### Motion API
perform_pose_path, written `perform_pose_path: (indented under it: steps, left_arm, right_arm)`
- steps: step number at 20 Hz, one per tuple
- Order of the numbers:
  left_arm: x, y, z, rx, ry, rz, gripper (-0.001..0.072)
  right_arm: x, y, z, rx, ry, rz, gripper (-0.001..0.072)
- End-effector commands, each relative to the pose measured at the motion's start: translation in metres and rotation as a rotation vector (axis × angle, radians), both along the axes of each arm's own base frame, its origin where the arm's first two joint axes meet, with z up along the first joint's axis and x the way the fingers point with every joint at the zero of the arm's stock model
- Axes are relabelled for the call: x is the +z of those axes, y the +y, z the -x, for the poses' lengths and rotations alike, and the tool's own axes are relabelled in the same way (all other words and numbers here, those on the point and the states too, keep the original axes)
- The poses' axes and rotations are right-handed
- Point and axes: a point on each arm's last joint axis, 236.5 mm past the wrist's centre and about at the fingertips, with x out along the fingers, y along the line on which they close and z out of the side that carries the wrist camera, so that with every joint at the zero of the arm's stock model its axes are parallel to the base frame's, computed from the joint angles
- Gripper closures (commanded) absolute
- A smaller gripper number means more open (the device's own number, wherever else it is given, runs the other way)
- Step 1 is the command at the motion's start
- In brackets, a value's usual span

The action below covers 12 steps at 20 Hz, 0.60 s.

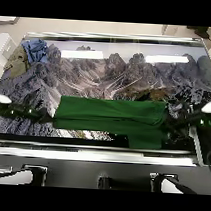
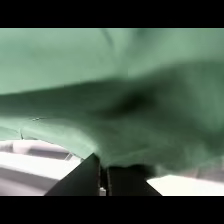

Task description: Fold the clothes and pants, and hang the long-sleeved shirts on hangers.

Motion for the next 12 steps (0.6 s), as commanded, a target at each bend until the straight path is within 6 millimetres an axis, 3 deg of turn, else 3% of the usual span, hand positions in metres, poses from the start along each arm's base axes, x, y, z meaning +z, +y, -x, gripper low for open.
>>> perform_pose_path:
  steps: [1, 4, 7, 10, 12]
  left_arm:
    - [0.005, -0.002, -0.068, 0.048, -0.016, -0.012, 0.0677]
    - [-0.003, 0.007, -0.107, 0.074, 0.017, 0.000, 0.0677]
    - [-0.013, 0.005, -0.135, 0.057, 0.027, 0.013, 0.0677]
    - [-0.029, -0.003, -0.147, 0.043, 0.038, 0.013, 0.0677]
    - [-0.044, -0.006, -0.142, 0.029, 0.074, 0.011, 0.0677]
  right_arm:
    - [0.001, -0.001, -0.090, 0.004, -0.098, 0.043, 0.0681]
    - [-0.012, -0.008, -0.139, -0.023, -0.111, 0.035, 0.0681]
    - [-0.019, -0.005, -0.175, -0.075, -0.165, -0.010, 0.0680]
    - [-0.028, 0.002, -0.195, -0.133, -0.201, -0.062, 0.0680]
    - [-0.040, 0.004, -0.194, -0.137, -0.172, -0.074, 0.0679]
